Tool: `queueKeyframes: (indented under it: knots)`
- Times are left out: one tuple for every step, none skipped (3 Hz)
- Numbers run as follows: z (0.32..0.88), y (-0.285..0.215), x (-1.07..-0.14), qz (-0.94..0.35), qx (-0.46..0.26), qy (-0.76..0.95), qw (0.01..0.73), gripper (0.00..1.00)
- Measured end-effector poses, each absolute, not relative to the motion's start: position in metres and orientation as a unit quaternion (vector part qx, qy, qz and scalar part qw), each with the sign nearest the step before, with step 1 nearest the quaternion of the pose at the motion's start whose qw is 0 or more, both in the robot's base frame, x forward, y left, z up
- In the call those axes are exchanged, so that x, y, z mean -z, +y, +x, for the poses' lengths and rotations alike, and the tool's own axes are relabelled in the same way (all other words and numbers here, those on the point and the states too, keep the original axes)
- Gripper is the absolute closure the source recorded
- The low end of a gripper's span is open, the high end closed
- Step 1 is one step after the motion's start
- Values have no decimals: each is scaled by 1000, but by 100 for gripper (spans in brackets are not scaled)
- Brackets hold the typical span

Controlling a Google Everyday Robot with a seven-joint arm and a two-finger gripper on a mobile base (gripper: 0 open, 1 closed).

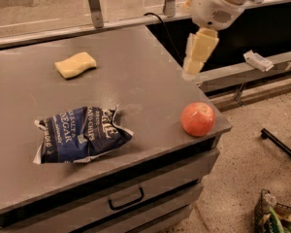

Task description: Move sponge near blue chip bag

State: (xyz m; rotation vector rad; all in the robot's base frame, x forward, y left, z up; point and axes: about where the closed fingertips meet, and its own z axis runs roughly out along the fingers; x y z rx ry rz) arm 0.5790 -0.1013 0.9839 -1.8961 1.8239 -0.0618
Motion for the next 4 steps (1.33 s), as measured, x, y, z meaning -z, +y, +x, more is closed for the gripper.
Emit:
queueKeyframes:
  knots:
    - [617,-57,-981,-693,-4,649,312,0]
    - [644,-4,-978,-687,-43,634,354,0]
    - [655,45,-973,-696,-61,618,360,0]
    - [655,45,-973,-696,-61,618,360,0]
